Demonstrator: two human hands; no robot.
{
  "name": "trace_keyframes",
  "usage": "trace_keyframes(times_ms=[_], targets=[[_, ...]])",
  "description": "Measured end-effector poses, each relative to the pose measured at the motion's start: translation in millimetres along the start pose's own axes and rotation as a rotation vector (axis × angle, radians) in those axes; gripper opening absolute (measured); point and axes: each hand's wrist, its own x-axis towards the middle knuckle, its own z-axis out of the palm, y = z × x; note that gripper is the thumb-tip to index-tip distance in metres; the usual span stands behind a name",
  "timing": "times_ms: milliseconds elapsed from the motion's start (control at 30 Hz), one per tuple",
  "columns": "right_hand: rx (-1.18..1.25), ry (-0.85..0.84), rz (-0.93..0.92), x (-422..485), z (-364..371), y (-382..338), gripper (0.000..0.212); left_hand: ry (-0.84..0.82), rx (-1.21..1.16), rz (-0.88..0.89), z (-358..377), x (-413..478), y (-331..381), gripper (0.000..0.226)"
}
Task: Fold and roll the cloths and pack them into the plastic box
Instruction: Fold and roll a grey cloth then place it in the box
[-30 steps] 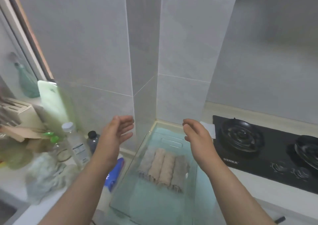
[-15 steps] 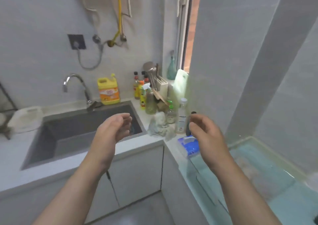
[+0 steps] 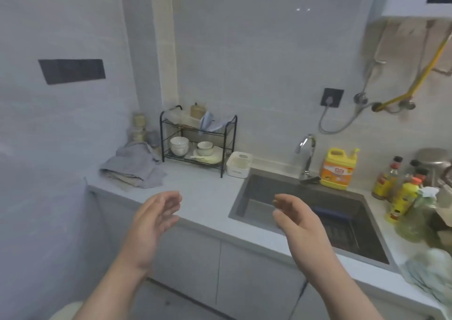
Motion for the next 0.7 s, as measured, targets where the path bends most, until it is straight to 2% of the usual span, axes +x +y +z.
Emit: trace_keyframes(times_ms=[100,200,300,700], targets=[[-0.002,-0.08,-0.01,27.0,70.0,-7.6,0.028,0.078,0.03,0.011,-61.7,27.7,9.0,0.042],[0.02,-0.134,0.011,48.9,119.2,-11.9,0.028,0.122,0.068,0.018,-103.9,54.2,9.8,0.021],[0.027,-0.178,0.039,70.8,151.7,-14.5,0.027,0.154,0.09,0.005,-128.7,83.0,5.8,0.029],[0.025,-0.286,0.079,229.8,218.2,30.3,0.024,0.268,0.145,-0.056,-133.4,233.7,-51.6,0.03]])
